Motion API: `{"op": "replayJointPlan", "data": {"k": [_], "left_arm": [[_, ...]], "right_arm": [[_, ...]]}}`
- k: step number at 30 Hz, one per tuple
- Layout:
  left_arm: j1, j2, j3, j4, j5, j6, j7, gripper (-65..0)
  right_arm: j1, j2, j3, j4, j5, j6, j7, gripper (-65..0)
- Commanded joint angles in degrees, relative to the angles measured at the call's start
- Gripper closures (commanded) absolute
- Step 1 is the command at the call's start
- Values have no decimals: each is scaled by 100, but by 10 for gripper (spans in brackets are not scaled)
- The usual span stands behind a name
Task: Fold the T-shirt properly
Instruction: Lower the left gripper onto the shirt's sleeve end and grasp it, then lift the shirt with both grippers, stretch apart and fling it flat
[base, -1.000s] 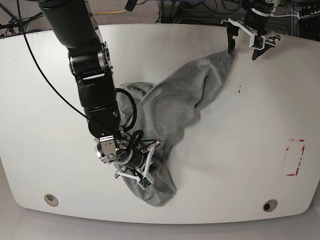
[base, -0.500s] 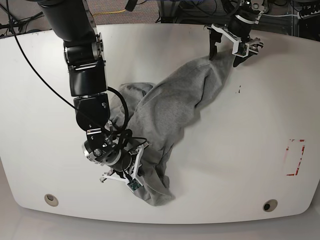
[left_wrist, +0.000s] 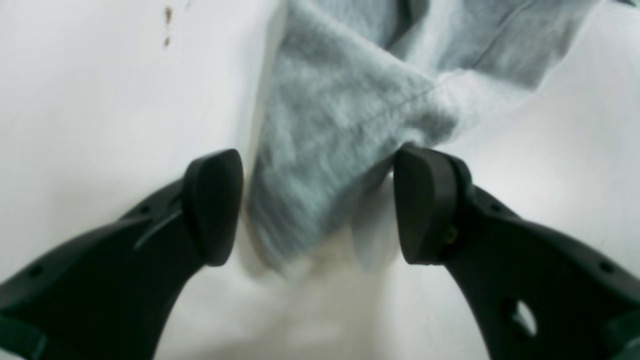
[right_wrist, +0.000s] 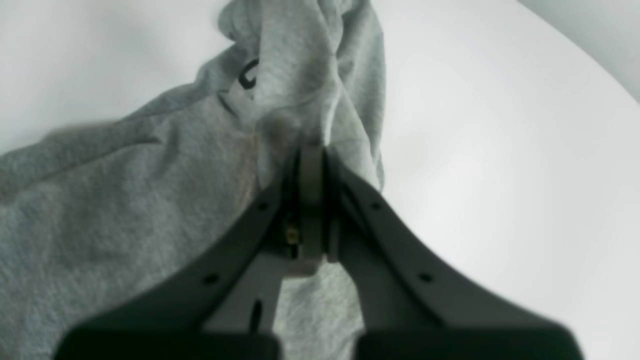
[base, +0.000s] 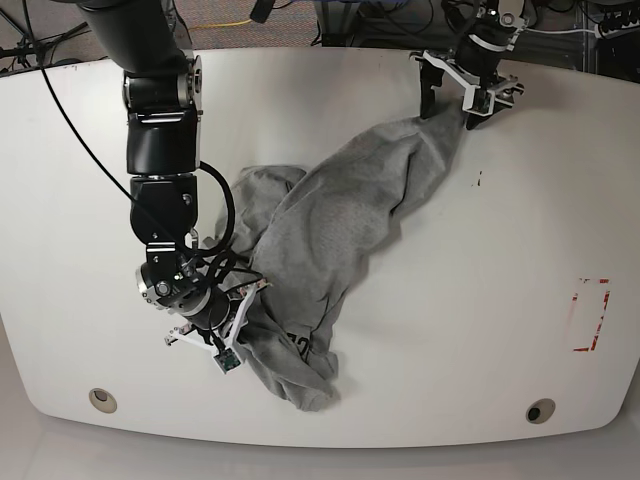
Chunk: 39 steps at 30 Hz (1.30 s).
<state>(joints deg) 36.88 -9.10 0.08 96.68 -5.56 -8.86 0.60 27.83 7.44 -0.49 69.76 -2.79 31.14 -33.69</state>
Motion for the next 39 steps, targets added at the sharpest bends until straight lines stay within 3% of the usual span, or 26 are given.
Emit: {"op": "replayJointPlan", "data": {"k": [1, 3, 5, 7, 9, 10, 17, 23, 29, 33, 39], "left_arm": [[-80, -35, -12, 15, -20, -6, 234, -439], [-132, -35, -12, 59, -37, -15, 551, -426], [-159, -44, -12, 77, -46, -15, 700, -374], [-291, -52, -12, 50, -28, -15, 735, -249], [-405, -52, -12, 15, -11, -15, 744, -63], [-431, -61, -12, 15, -11, -15, 744, 0], [-458, -325, -100, 358, -20, 3, 744, 0], [-554, -395, -891, 938, -37, -15, 903, 0], [-1293, -378, -1779, 1606, -64, -41, 1826, 0], [-2102, -395, -2183, 1738, -64, -498, 2503, 0], [-3816, -404, -2852, 1809, -28, -1193, 4094, 0]], "right_arm": [[175, 43, 10, 150, 55, 12, 130, 0], [87, 69, 18, 229, 55, 3, 130, 0], [25, 69, 27, 361, 55, 3, 130, 0], [8, 78, 27, 440, 55, -6, 130, 0], [-10, 78, 27, 528, 55, -15, 121, 0], [-10, 78, 27, 607, 55, -15, 51, 0], [52, 104, 607, 809, 63, 21, -160, 0], [421, 403, 660, 906, 107, 29, -415, 0], [913, 746, 678, 906, 116, 38, -574, 0], [1344, 816, 643, 906, 90, 38, -662, 0], [2074, 1062, 651, 906, 107, 223, -1075, 0]]}}
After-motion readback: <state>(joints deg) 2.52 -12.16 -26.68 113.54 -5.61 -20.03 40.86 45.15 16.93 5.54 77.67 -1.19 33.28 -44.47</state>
